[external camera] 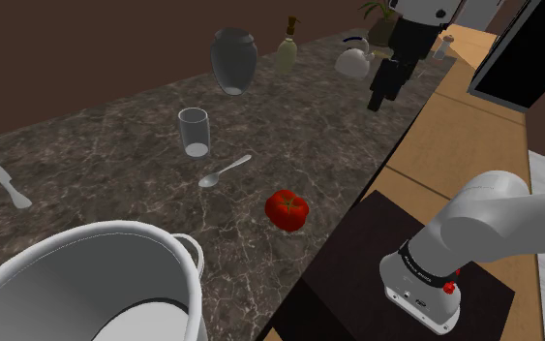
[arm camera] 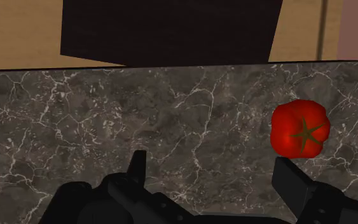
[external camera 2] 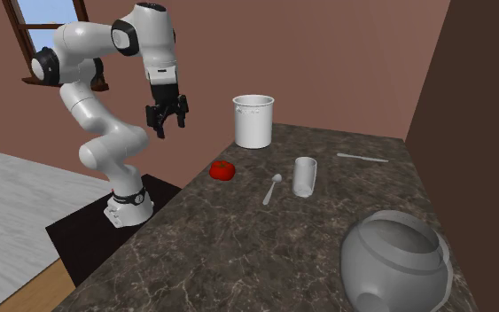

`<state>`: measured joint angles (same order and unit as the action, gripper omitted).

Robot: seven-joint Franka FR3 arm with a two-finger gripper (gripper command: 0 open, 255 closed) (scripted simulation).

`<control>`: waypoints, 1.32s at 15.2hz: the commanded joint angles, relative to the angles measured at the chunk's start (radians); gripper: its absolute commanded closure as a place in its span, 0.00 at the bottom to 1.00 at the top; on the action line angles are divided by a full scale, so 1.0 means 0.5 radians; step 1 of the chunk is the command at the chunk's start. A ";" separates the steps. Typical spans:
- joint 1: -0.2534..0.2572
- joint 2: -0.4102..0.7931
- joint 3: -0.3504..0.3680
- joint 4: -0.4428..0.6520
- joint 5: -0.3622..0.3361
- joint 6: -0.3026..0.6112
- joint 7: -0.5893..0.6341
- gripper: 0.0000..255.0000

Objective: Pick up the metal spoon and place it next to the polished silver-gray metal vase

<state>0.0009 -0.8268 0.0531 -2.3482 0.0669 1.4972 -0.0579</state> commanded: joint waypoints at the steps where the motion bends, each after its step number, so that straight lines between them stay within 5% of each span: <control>1: 0.000 0.000 0.000 0.000 0.000 0.000 0.000 0.00; 12: 0.093 0.419 0.392 -0.115 0.173 0.676 0.317 0.00; 20: 0.094 0.906 0.685 0.011 0.126 1.130 0.591 0.00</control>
<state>0.0495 -0.4083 0.3776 -2.3534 0.1378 2.0316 0.2192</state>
